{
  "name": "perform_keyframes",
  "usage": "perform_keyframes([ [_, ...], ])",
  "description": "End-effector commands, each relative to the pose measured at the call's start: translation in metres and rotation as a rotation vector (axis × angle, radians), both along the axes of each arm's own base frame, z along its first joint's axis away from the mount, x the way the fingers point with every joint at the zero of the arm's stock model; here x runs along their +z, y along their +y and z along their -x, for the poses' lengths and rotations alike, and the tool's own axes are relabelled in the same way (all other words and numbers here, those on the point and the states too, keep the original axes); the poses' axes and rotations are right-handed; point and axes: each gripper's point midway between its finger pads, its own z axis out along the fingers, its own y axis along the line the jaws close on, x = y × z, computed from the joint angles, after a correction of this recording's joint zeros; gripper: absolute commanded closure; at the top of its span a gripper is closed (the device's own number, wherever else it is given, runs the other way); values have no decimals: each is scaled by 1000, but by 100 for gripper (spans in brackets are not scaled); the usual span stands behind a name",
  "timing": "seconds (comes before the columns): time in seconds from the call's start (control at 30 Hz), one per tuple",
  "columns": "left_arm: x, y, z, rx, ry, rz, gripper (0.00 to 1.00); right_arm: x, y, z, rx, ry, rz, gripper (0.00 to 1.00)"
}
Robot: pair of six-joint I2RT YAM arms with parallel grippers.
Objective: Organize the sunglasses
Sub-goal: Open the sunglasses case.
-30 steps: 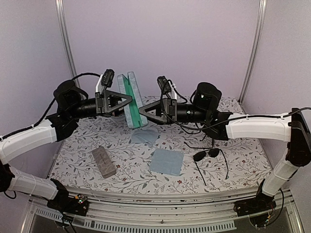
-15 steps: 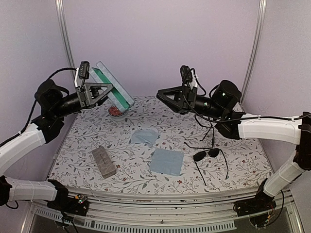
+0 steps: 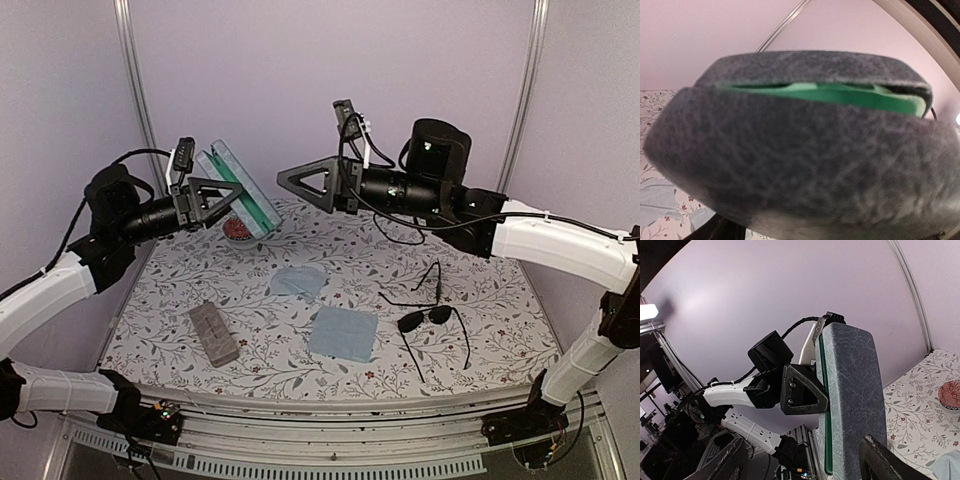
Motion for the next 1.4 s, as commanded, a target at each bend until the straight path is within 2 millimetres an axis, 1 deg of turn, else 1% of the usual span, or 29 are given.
perform_keyframes([
  [0.0,7,-5,1,-13,-17,-5,80,-56,24,-22,-134,-132,281,23],
  [0.17,-4,-16,3,-51,17,-28,82,-72,43,-32,-180,-182,383,27],
  [0.2,-6,-18,4,-58,19,-31,82,-73,44,-37,-200,-185,392,29],
  [0.33,-10,-22,6,-73,21,-40,83,-87,42,-54,-283,-159,443,39],
  [0.37,-10,-22,7,-76,20,-41,83,-91,41,-58,-310,-147,456,41],
  [0.43,-10,-23,8,-82,14,-46,84,-95,34,-69,-384,-110,470,50],
  [0.53,-6,-22,12,-91,-9,-52,84,-99,20,-82,-467,-48,461,59],
  [0.6,-1,-20,17,-98,-36,-50,84,-101,9,-92,-492,23,433,66],
  [0.67,5,-19,22,-107,-63,-47,84,-109,-5,-105,-518,125,407,69],
  [0.73,11,-18,27,-116,-87,-43,84,-116,-15,-113,-542,183,399,70],
  [0.77,12,-18,28,-121,-93,-43,84,-117,-17,-114,-546,194,400,69],
  [0.83,13,-18,30,-129,-98,-41,84,-119,-16,-115,-544,201,410,68],
  [0.93,12,-19,30,-135,-94,-45,84,-116,-14,-115,-535,205,407,61],
  [1.03,8,-20,29,-135,-85,-54,84,-102,-5,-106,-458,153,365,52],
  [1.1,4,-21,27,-138,-76,-65,84,-84,1,-95,-384,87,317,47],
  [1.13,3,-21,27,-141,-75,-68,84,-80,3,-91,-358,47,313,46],
  [1.2,1,-23,27,-155,-72,-73,83,-77,5,-92,-353,8,332,46],
  [1.3,-1,-25,27,-171,-70,-76,83,-83,10,-99,-358,-35,385,46],
  [1.37,-1,-26,27,-176,-69,-78,83,-89,15,-102,-354,-48,409,49],
])
